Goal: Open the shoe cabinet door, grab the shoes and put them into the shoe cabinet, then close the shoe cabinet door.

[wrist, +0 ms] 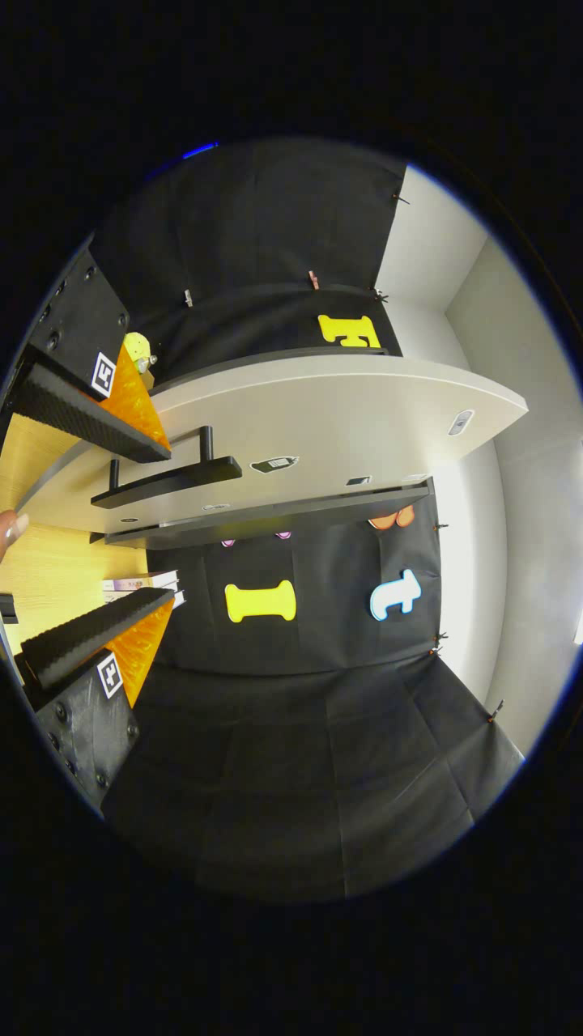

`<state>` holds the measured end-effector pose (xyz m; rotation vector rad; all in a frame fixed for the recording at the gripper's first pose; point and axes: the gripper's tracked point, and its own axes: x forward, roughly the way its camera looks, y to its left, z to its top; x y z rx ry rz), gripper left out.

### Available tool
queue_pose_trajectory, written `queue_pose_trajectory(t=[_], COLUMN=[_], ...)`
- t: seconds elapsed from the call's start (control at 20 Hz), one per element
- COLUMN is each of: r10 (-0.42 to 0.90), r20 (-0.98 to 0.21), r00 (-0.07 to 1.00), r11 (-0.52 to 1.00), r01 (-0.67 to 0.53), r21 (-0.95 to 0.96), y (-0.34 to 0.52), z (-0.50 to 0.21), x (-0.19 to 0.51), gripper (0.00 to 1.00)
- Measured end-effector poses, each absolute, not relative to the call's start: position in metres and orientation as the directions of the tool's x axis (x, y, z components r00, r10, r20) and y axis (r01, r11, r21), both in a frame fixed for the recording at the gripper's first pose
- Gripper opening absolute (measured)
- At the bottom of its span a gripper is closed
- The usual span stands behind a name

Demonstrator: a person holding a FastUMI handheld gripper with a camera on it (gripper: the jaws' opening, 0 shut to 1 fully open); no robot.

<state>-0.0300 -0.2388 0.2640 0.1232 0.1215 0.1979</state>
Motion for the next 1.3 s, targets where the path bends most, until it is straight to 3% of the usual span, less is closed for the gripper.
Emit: queue_pose_trajectory(t=[0.55,1.3], r10=[0.266,0.254], r20=[-0.099,-0.064], r00=[0.959,0.965], r11=[0.96,0.962], r01=[-0.254,-0.246], r21=[0.118,0.12], y=[-0.173,-0.047], z=[0.263,0.259], x=[-0.031,-0.008], gripper=[0.98,0.98])
